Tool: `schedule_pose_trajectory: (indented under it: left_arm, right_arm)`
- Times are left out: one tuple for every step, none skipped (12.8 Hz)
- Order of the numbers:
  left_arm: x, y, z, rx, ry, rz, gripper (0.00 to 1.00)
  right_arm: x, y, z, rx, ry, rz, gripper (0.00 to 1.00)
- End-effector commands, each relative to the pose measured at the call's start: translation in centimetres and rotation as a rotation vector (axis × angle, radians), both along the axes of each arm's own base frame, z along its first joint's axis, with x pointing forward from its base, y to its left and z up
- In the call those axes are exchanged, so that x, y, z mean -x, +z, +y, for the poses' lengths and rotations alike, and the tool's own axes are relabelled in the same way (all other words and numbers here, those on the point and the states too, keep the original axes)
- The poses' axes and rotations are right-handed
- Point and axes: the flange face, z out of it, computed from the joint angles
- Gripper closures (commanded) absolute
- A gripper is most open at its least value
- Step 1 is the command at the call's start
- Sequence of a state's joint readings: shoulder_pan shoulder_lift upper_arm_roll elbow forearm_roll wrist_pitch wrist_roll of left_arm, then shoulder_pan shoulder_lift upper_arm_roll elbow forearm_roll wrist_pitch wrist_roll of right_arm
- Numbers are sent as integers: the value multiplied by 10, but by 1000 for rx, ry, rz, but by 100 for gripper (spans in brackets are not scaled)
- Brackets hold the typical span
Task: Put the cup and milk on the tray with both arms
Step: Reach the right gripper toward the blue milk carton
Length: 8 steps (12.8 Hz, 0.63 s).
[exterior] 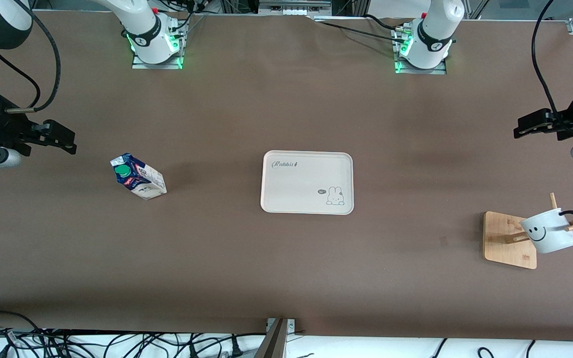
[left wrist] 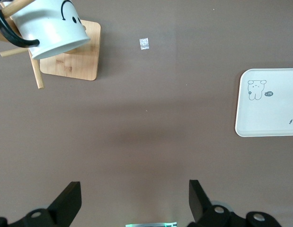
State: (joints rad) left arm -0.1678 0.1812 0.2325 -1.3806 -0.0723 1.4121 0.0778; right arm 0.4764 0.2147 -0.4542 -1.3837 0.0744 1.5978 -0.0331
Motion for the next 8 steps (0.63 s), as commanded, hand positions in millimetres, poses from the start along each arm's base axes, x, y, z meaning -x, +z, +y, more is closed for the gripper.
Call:
schedule_pose_trajectory:
  left_arm:
    - [0, 5, 0, -10, 3, -4, 0]
    - [-1, 6, -1, -11, 2, -11, 0]
    - [-1, 6, -1, -11, 2, -12, 0]
    - [-1, 6, 0, -11, 3, -12, 0]
    - [-1, 5, 0, -12, 9, -7, 0]
    - [-1, 6, -1, -12, 8, -9, 0]
    - [-1, 6, -1, -13, 8, -9, 0]
    - [-1, 5, -1, -12, 8, -7, 0]
  right_arm:
    - [-3, 3, 8, 19, 2, -22, 0]
    - [-3, 4, 10, 18, -1, -21, 0]
    - [-3, 4, 8, 8, 0, -25, 0]
    - [-4, 5, 8, 1, 0, -28, 0]
    - [-4, 4, 8, 2, 2, -28, 0]
    - [-4, 4, 10, 2, 8, -26, 0]
    - [-3, 3, 15, 1, 14, -24, 0]
    - [-8, -12, 24, 17, 27, -2, 0]
